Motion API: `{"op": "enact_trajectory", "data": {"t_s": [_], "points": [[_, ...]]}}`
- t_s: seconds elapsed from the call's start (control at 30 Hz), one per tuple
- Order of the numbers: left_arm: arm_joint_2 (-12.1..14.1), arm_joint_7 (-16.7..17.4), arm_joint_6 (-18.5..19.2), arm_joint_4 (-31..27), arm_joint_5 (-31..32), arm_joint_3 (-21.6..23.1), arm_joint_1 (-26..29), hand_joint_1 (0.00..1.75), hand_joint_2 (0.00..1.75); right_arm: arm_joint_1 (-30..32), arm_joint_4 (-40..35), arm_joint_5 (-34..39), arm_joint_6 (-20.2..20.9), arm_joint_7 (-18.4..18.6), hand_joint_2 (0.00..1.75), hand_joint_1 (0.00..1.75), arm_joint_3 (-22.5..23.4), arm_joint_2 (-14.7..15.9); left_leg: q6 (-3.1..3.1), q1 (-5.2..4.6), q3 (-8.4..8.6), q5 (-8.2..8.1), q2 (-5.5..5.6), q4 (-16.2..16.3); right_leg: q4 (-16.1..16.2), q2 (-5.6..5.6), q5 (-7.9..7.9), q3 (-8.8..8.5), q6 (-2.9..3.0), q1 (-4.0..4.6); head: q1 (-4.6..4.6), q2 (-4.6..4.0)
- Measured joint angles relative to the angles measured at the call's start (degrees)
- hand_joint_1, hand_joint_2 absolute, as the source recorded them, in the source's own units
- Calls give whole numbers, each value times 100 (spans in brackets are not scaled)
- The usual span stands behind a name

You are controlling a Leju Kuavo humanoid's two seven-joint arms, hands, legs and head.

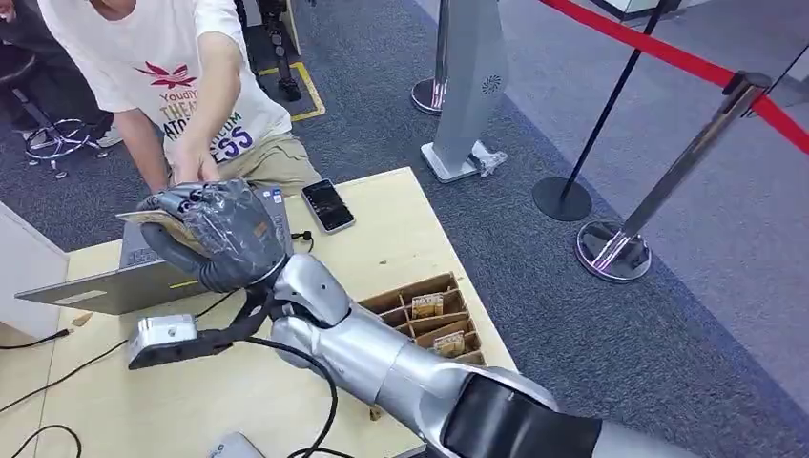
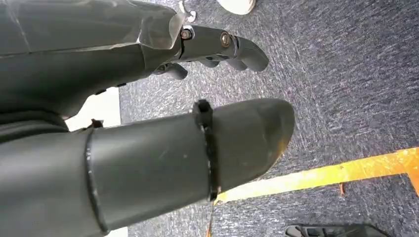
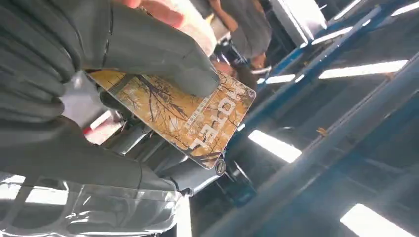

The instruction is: Pass the card to the sensor for recognition and then transmit it.

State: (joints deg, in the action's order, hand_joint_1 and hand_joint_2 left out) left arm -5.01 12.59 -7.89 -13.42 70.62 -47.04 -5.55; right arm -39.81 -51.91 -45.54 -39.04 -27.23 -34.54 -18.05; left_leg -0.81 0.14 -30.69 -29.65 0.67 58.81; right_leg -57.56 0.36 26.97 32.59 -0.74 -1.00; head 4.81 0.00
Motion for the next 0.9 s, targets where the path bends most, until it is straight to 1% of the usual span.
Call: {"op": "enact_trajectory", "data": {"t_s": [0.17, 0.3, 0.33, 0.4, 0.5, 0.9], "points": [[0, -39, -20, 2, -4, 0, 35, 0, 0, 252, 0, -693, 0, -179, 175, 175, 551, -109, 0, 0, -1, 0, 0, 0, 0, 0, 0, 0, 0, -1, 0, 0], [0, -72, -61, 2, -33, -4, 49, 0, 0, 431, -92, -954, -2, -295, 175, 171, 816, -153, 0, -1, -1, 0, 0, 0, 1, 0, 0, 0, 0, -1, 0, 0], [0, -77, -72, 4, -57, -9, 52, 0, 0, 460, -102, -1015, -2, -310, 175, 136, 870, -157, 0, -1, 0, 0, 0, 0, 1, 0, 0, 0, 0, -1, 0, 0], [0, -88, -96, 4, -85, -13, 61, 0, 0, 533, -151, -1063, -2, -348, 175, 3, 943, -171, 0, 0, -1, 0, 0, 0, 1, 0, 0, 0, 0, -1, 0, 0], [0, -144, -137, 4, -148, -24, 96, 0, 0, 600, -179, -1129, -2, -354, 175, 0, 991, -184, 0, 0, 0, 0, -1, 0, 1, 1, 0, 0, 0, 0, 0, 0], [0, -287, -192, 52, -275, -157, 212, 0, 0, 691, -125, -1194, -2, -332, 175, 0, 1022, -199, 0, 0, 0, 0, -1, 0, 1, 1, 0, 0, 0, -1, 0, 0]]}}
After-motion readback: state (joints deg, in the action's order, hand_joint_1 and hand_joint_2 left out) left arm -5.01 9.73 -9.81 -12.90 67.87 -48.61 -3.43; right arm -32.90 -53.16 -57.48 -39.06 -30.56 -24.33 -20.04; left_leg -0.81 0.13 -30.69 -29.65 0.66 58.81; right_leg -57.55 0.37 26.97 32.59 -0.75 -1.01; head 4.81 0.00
